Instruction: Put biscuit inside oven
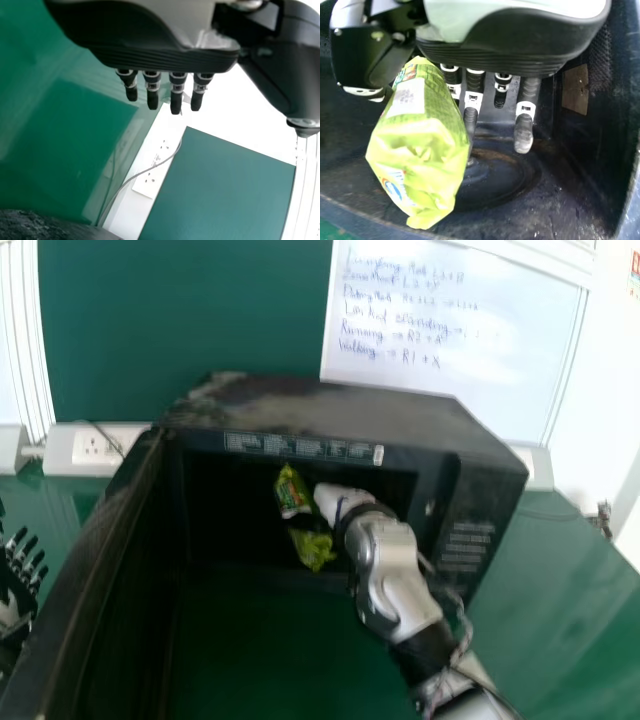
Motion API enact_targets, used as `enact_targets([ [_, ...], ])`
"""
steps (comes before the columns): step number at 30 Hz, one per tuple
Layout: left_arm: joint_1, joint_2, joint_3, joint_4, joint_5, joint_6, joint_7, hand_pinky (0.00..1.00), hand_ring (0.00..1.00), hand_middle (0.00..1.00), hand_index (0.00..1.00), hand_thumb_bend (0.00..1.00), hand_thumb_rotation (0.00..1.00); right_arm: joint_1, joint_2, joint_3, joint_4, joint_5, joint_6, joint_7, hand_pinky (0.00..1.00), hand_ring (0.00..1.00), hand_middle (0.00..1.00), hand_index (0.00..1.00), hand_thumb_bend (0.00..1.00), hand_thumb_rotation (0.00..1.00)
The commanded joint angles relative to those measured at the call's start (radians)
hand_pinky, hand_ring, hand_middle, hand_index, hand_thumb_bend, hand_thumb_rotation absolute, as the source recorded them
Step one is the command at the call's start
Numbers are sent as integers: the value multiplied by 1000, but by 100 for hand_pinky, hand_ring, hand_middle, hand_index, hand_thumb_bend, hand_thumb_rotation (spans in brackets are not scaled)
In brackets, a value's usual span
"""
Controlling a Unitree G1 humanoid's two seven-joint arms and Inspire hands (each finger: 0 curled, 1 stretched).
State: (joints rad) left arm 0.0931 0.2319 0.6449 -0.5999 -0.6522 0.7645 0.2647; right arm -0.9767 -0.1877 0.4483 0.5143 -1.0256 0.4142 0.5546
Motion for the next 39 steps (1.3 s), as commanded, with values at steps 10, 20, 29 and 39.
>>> enact_targets([
  [10, -1, -7, 5, -9, -14, 10, -7, 80, 81, 82, 50, 50, 5, -128, 26, 43, 246, 87, -57, -195, 10, 18, 47, 77, 57, 0],
  [20, 6, -8, 9, -9, -10, 5, -20, 80, 81, 82, 50, 50, 5, -212, 70, 69, 471, 151, -94, -341, 9, 16, 47, 74, 56, 0],
  [29, 10, -10, 16, -1, -13, 0, -28, 82, 83, 83, 50, 50, 5, -269, 90, 85, 607, 193, -155, -419, 11, 19, 47, 67, 56, 0],
  [39, 15, -7, 15, 17, 1, -13, -46, 83, 82, 83, 50, 50, 5, -297, 107, 93, 681, 226, -173, -474, 10, 17, 47, 70, 56, 0],
])
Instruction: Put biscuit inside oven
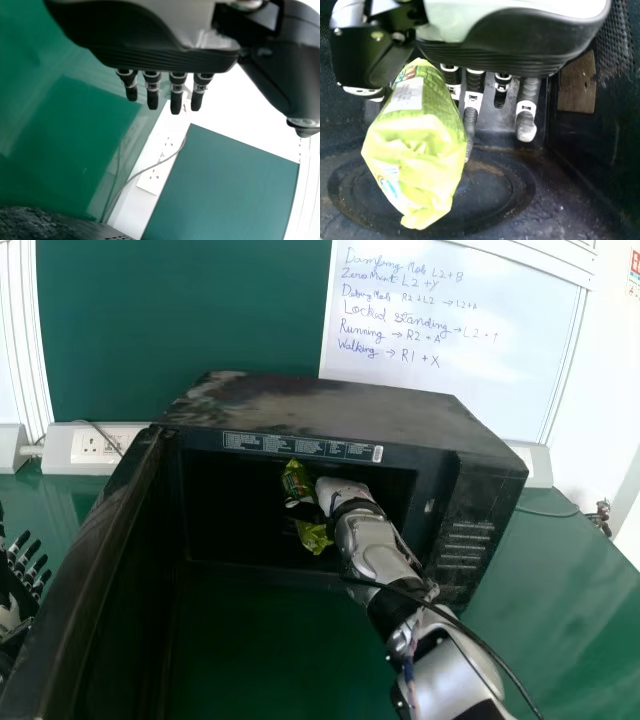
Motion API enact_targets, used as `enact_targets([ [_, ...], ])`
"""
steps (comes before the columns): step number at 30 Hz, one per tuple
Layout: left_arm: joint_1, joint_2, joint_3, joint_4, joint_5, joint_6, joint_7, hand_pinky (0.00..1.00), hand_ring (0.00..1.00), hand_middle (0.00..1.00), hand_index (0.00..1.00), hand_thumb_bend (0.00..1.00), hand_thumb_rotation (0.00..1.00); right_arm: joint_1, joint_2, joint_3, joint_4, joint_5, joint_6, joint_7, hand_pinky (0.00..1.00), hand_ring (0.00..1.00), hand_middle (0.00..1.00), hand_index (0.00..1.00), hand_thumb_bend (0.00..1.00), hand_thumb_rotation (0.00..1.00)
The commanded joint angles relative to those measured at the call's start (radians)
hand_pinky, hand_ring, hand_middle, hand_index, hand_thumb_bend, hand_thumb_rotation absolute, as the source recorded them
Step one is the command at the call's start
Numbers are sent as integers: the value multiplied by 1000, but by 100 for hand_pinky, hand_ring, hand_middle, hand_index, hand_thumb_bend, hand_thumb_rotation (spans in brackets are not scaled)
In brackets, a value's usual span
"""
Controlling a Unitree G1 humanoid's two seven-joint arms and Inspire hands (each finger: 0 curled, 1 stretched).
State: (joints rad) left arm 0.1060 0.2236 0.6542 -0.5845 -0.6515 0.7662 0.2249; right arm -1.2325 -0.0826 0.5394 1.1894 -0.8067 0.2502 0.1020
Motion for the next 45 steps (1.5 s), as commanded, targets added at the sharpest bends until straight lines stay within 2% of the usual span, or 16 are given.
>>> enact_targets([
  [1, 2, 1, 7, 4, 0, -17, -7, 82, 82, 83, 50, 50, 5, -44, 2, 4, 11, 10, -10, -24, 10, 17, 47, 71, 56, 0],
  [9, 11, 0, 5, 11, 5, -33, -17, 78, 79, 80, 50, 50, 5, -55, 3, 7, 35, 27, -26, -56, 10, 17, 47, 74, 56, 0],
  [19, 14, 0, 5, 10, 1, -36, -20, 80, 81, 82, 50, 50, 5, -65, 3, 17, 51, 36, -42, -82, 10, 17, 47, 73, 56, 0],
  [22, 17, -1, 6, 10, -1, -36, -22, 80, 81, 82, 50, 50, 5, -64, 2, 15, 55, 41, -47, -92, 10, 17, 47, 70, 56, 0],
  [28, 25, -2, 2, 4, 2, -39, -21, 79, 80, 81, 50, 50, 5, -70, 4, 18, 66, 45, -53, -104, 10, 17, 47, 74, 56, 0],
  [45, 53, -9, 9, -1, -10, -53, -35, 76, 78, 80, 50, 50, 5, -74, 7, 22, 76, 60, -55, -102, 12, 18, 47, 73, 56, 0],
])
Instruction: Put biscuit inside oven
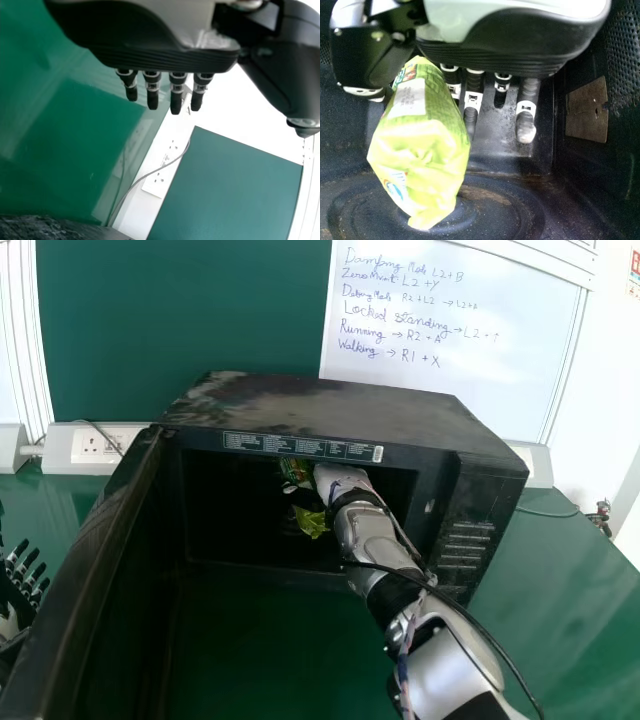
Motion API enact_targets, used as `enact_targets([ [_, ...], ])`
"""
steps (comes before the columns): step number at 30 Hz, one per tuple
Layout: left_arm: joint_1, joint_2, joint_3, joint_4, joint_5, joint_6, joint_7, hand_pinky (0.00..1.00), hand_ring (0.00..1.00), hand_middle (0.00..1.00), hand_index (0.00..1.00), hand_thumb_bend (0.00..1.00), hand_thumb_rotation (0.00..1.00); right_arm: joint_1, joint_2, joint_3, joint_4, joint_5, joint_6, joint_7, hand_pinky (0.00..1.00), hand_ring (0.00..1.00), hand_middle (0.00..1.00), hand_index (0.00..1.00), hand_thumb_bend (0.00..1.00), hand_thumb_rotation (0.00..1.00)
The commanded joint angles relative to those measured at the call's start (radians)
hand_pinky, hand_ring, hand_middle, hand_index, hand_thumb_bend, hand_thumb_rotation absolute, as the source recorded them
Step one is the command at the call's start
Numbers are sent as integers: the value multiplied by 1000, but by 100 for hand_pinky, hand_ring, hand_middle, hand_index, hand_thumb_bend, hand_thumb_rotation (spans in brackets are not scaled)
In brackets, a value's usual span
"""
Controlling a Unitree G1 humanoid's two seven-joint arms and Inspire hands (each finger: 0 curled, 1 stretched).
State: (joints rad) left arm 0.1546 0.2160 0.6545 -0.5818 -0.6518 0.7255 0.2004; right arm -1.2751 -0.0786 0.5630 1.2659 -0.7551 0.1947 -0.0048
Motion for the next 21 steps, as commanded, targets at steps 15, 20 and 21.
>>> enact_targets([
  [15, 1, 2, 5, 36, -19, -37, -23, 74, 76, 78, 50, 50, 5, -57, 9, 15, 2, 4, 46, 88, 30, 42, 42, 50, 53, 0],
  [20, 0, 3, 4, 42, -18, -42, -24, 74, 76, 78, 50, 50, 5, -55, 9, 12, -4, 8, 47, 89, 33, 46, 47, 49, 53, 0],
  [21, 1, 4, 2, 43, -16, -45, -26, 74, 76, 78, 50, 50, 5, -55, 9, 12, -6, 8, 48, 88, 37, 51, 50, 49, 53, 0],
])
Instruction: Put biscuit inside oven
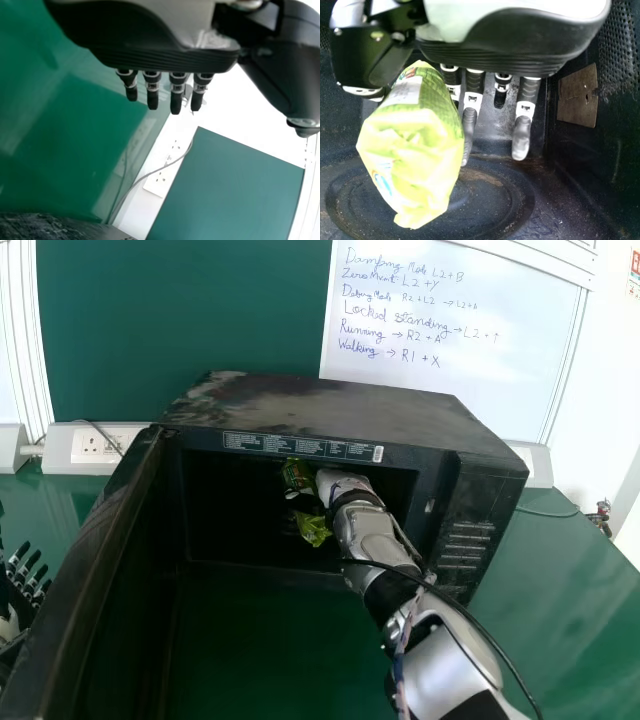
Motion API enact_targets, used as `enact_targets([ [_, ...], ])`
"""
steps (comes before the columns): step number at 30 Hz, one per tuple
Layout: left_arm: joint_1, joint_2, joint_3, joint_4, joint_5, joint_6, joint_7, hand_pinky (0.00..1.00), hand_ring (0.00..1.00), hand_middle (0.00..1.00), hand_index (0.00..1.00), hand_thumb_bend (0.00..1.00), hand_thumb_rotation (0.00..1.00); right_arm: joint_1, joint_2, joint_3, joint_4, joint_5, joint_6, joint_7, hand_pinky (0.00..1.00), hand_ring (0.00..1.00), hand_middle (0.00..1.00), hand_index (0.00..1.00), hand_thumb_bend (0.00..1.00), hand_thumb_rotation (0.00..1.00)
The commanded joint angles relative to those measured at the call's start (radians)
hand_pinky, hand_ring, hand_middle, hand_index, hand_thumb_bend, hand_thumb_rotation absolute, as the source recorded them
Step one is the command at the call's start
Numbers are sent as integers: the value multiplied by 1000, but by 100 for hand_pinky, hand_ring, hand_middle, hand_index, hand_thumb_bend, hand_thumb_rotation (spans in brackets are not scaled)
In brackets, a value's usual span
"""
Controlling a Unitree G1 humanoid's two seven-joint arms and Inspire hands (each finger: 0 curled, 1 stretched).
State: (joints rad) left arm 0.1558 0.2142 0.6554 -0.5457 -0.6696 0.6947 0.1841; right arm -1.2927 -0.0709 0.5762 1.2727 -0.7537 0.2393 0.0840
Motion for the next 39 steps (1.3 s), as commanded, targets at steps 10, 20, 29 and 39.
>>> enact_targets([
  [10, 3, 14, 2, 30, 16, -33, -30, 72, 74, 76, 50, 51, 5, -22, -2, 2, -23, 2, 5, -22, 52, 63, 65, 49, 52, 14],
  [20, 1, 20, 7, 46, 17, -35, -34, 71, 74, 77, 50, 51, 5, -25, -3, 8, -17, -4, 11, -26, 52, 62, 63, 49, 52, 14],
  [29, 7, 26, 6, 55, 22, -45, -44, 70, 73, 76, 50, 51, 5, -29, -3, 14, -21, -5, 16, -31, 44, 56, 60, 50, 52, 14],
  [39, 6, 26, 12, 64, 12, -48, -48, 70, 73, 76, 50, 51, 5, -35, 5, 2, -22, 10, 43, -13, 57, 69, 75, 88, 90, 40],
])
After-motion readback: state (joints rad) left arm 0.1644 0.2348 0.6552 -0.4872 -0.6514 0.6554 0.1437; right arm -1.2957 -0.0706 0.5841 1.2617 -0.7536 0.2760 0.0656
